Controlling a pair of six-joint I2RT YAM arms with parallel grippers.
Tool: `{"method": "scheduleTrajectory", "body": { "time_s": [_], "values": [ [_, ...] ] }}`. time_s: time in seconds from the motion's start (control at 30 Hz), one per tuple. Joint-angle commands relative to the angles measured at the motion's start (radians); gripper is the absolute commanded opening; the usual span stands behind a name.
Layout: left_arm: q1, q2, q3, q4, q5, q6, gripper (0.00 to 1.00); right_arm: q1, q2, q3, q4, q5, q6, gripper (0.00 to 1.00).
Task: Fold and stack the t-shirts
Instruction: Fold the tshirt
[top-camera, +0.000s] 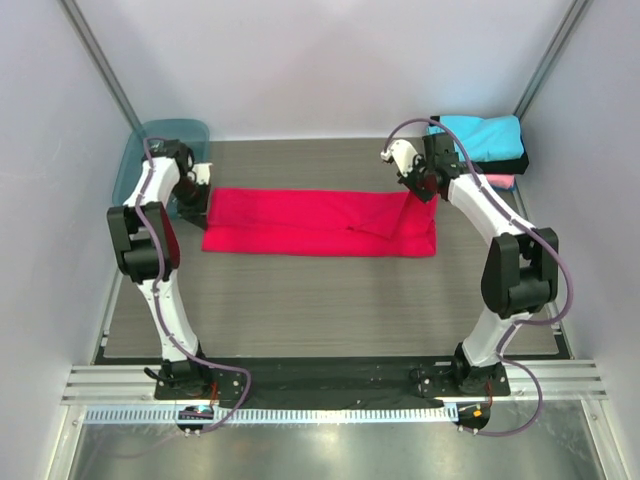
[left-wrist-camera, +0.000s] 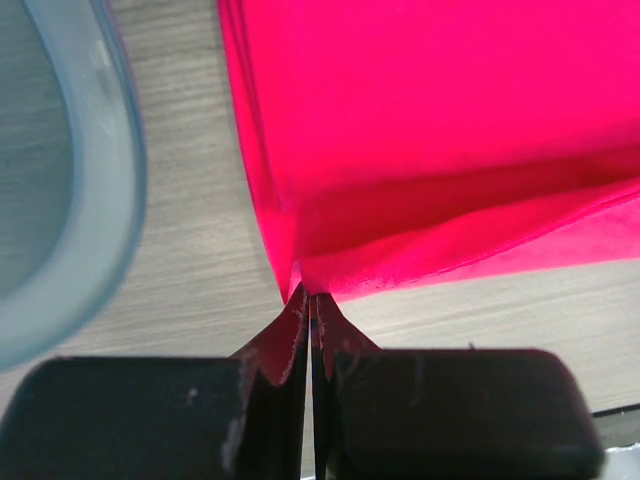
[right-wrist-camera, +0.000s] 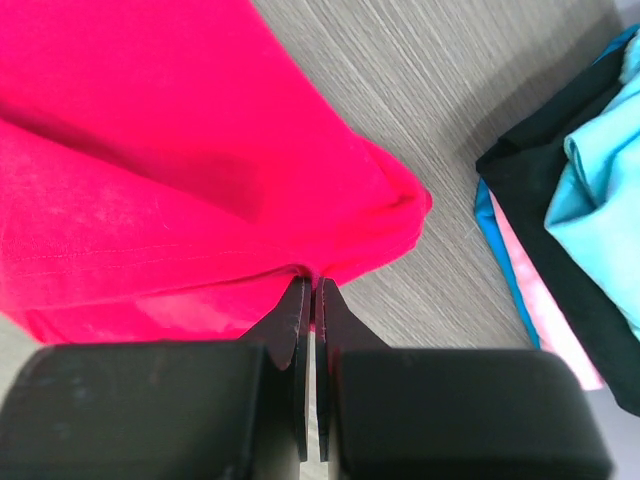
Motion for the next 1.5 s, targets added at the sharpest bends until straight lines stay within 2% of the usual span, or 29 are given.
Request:
{"method": "scheduleTrajectory", "body": {
  "time_s": [0.0, 0.93, 1.03, 1.07, 1.13, 1.2, 1.37, 1.47],
  "values": [
    [0.0, 0.024, 0.056, -0.011, -0.022, -0.018, 0.0, -0.018, 0.03, 0.077, 0.031, -0.006, 0.019, 0.01],
    [-0.016, 0.073, 0.107, 0.03, -0.119, -0.032, 0.0, -0.022, 0.236, 0.239, 0.069, -0.024, 0.078, 0.01],
    [-0.021, 0.087, 0.138, 0.032, -0.133, -0.041, 0.07, -0.02, 0.239, 0.242, 0.077, -0.021, 0.078, 0.01],
    [-0.023, 0.088, 0.158, 0.035, -0.14, -0.046, 0.14, -0.022, 0.24, 0.247, 0.08, -0.018, 0.08, 0.01],
    [-0.023, 0.069, 0.168, 0.037, -0.148, -0.053, 0.2, -0.02, 0.239, 0.255, 0.086, -0.008, 0.1, 0.11],
    [-0.023, 0.038, 0.165, 0.05, -0.124, -0.06, 0.26, -0.022, 0.224, 0.259, 0.097, 0.017, 0.123, 0.29],
    [-0.041, -0.016, 0.158, 0.035, -0.025, -0.046, 0.21, -0.02, 0.148, 0.207, 0.102, 0.026, 0.134, 0.42],
    [-0.068, 0.009, 0.146, 0.008, 0.025, -0.029, 0.17, -0.022, 0.096, 0.135, 0.082, 0.008, 0.118, 0.43]
  ]
}}
